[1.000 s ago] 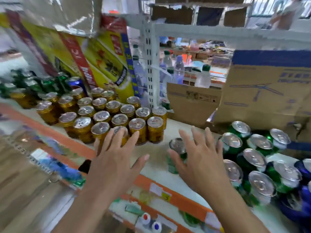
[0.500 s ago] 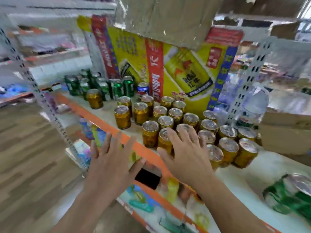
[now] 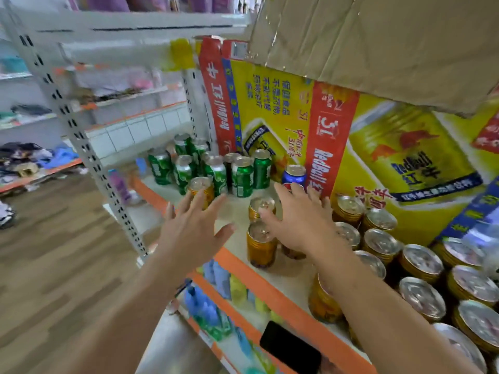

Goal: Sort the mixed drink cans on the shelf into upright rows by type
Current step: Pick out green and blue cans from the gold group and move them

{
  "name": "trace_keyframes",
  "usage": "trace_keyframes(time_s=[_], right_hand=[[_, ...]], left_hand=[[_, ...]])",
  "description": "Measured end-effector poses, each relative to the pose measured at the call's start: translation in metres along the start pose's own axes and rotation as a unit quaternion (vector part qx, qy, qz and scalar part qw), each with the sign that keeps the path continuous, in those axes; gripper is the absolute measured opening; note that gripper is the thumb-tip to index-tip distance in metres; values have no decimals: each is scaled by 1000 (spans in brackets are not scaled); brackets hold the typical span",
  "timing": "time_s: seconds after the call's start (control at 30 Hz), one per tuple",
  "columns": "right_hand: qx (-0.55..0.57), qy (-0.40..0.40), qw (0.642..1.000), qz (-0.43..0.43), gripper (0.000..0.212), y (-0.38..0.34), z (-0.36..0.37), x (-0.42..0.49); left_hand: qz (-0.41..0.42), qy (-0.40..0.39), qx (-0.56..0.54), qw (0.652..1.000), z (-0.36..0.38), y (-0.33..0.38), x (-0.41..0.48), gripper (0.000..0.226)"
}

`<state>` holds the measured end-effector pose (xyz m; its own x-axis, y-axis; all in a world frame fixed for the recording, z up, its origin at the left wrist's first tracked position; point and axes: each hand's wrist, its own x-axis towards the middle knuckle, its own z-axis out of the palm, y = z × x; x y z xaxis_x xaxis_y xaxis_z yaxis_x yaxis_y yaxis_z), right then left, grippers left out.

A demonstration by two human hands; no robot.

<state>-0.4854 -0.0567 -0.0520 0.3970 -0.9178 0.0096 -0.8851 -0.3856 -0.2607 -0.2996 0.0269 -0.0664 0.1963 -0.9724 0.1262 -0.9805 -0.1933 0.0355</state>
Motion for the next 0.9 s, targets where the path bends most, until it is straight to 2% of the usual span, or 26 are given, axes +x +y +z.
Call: trace_keyframes(time_s=[0.4,0.53,0.7,0.9], right_hand=[[-33,-22,999,19,67,-47,27,146],[-38,13,999,5,59,-66,32,174],[-49,-25,996,64,65,-83,41,202],[12,-18,985,171,80,-91,54,213]], left_hand=[[30,-48,-15,998,14,-71,160,65],[113,-54,27,992,24,-82,209,74],[224,-115,56,966,44,-93,248,83],[287,-138,-65,946,52,-100,265,69]])
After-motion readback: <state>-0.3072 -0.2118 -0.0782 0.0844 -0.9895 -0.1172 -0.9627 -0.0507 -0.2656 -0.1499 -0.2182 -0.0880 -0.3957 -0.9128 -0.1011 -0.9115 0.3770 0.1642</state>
